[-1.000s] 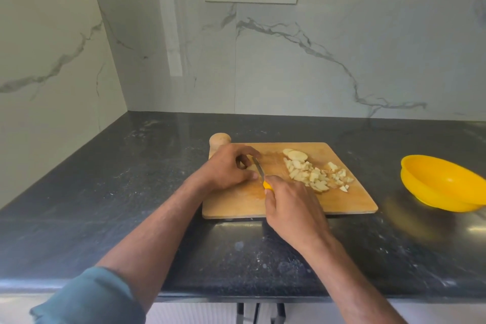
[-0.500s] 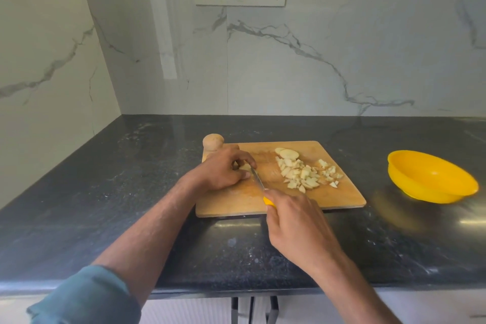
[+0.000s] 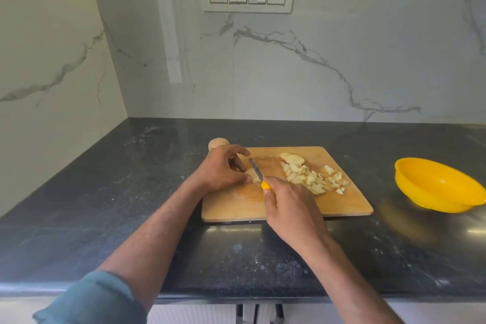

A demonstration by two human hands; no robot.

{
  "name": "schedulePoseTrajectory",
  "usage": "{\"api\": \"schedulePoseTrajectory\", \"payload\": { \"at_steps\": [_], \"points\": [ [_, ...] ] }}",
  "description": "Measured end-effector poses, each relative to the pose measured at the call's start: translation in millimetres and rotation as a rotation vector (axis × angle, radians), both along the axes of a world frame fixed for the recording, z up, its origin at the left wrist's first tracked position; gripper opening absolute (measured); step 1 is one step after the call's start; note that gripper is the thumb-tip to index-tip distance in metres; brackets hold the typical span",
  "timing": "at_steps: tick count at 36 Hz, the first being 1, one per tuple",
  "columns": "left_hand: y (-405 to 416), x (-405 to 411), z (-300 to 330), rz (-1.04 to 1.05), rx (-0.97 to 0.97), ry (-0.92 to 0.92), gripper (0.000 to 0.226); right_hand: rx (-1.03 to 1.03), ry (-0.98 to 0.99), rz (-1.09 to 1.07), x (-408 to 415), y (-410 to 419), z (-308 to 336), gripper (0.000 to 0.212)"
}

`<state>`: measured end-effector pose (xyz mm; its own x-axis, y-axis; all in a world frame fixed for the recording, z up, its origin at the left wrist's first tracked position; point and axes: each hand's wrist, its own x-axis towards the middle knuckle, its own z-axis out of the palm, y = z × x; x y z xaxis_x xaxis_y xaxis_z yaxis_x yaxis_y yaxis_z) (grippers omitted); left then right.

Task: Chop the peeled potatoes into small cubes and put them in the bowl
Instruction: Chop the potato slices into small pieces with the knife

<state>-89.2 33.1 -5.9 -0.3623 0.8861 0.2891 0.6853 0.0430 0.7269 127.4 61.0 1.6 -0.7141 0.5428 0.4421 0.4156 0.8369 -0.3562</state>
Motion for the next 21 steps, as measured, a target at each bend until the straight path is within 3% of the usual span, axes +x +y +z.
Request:
{"api": "schedulePoseTrajectory", "payload": {
  "at_steps": [21],
  "points": [
    [3.6, 9.6, 3.1, -0.05, -0.035, 0.162, 0.033, 0.017, -0.072, -0.015, -8.7, 0.0, -4.0, 0.036]
  ]
}}
